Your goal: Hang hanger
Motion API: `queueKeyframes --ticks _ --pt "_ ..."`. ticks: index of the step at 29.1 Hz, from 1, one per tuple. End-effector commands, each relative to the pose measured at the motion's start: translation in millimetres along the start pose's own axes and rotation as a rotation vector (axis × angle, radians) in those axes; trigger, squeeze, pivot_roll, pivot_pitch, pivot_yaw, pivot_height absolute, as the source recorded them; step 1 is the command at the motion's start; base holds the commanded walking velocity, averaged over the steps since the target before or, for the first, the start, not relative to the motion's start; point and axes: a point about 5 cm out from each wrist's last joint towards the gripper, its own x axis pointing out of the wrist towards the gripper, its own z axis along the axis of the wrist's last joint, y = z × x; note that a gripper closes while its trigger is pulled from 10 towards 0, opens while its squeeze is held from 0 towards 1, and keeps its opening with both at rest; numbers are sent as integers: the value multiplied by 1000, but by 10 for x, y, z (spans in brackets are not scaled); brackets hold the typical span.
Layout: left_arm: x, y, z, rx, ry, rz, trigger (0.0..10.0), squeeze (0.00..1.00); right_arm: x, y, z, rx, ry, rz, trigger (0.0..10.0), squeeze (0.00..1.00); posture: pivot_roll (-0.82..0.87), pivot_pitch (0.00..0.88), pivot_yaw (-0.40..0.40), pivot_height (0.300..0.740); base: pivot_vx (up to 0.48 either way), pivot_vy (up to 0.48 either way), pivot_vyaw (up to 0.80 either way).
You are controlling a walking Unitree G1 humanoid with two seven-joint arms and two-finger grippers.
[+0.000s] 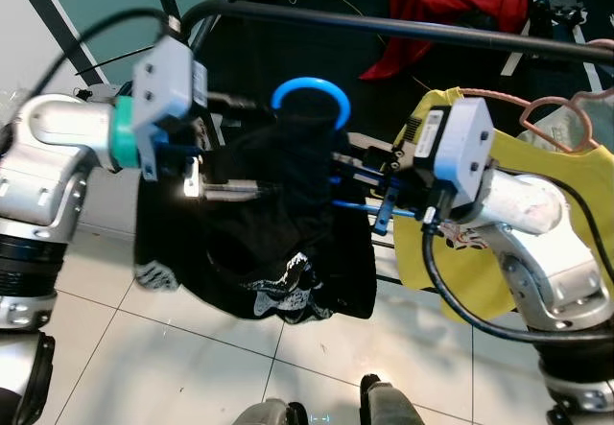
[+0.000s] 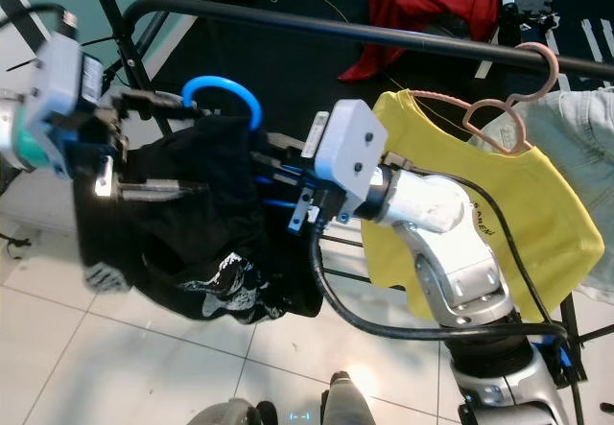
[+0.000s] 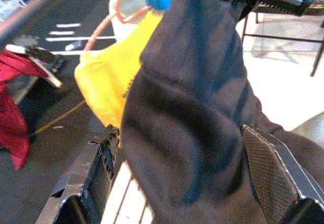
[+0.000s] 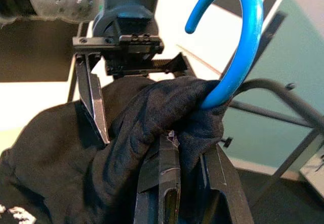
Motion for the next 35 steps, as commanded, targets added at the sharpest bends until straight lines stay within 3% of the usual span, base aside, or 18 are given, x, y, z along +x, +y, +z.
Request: queueKeyframes --ticks 1,2,3,25,35 --pt "76 -84 -92 -43 15 -64 8471 0 80 30 203 -42 -100 36 0 0 -99 64 146 740 0 0 0" --pt "98 -105 -112 -51 23 -85 3686 0 93 30 212 -46 -103 40 0 0 -105 62 150 740 0 0 0" --pt "111 -116 -122 -56 26 -98 0 0 100 30 217 -49 -105 43 0 0 -105 62 150 740 0 0 0" --pt "295 -225 -183 -66 10 -147 0 0 128 14 231 -58 -99 49 0 0 -110 58 152 740 0 0 0" --pt "299 -179 -129 -58 -30 -94 0 0 124 -18 209 -59 -94 12 0 0 -107 57 151 740 0 0 0"
